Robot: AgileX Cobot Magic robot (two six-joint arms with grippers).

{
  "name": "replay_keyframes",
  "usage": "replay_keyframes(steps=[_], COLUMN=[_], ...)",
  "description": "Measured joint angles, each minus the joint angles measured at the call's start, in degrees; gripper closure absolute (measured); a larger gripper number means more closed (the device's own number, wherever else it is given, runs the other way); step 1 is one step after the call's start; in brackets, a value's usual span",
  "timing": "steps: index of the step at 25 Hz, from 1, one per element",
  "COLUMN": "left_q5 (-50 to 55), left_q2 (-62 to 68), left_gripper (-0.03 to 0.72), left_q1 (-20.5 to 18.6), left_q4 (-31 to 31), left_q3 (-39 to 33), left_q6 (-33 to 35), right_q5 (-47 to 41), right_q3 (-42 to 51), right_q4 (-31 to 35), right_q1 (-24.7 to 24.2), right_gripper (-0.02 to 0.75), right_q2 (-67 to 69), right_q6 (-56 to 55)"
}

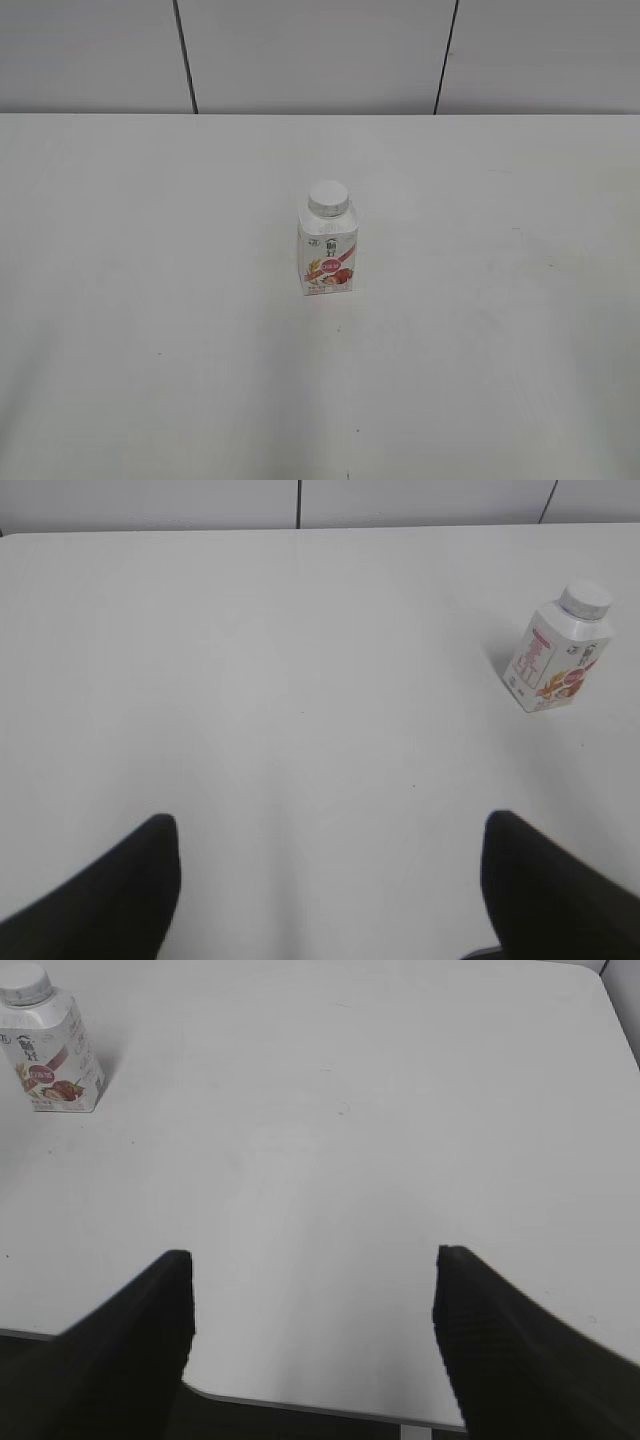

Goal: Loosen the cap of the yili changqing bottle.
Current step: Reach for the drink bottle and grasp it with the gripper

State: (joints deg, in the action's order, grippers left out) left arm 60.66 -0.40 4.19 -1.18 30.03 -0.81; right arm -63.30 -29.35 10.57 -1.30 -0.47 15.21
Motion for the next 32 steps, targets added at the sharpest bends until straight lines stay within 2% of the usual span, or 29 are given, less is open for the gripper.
replay_keyframes(steps=[12,17,21,27,32], left_q5=[-2.3,-19.8,-32.2,-53.0,-70.5], left_q2=[1.9,5.2,11.3,25.7,41.3], left_gripper=[0.127,0.127,0.127,0.127,0.127], left_q1=[0.0,0.0,0.0,0.0,0.0], left_q4=[0.2,0.5,1.2,0.8,1.2], left_q3=[0.6,0.3,-3.2,-8.0,-8.6], left_q6=[0.0,0.0,0.0,0.0,0.0], right_q5=[0.1,3.6,9.4,17.7,20.2], right_q3=[-0.2,-0.9,-1.0,-1.0,-1.1], right_q4=[0.0,0.2,0.7,0.9,0.9], right_q1=[0.0,0.0,0.0,0.0,0.0], right_gripper=[0.152,0.152,0.152,0.152,0.152], right_q2=[0.0,2.1,5.2,8.8,11.7], right_q6=[0.0,0.0,0.0,0.0,0.0])
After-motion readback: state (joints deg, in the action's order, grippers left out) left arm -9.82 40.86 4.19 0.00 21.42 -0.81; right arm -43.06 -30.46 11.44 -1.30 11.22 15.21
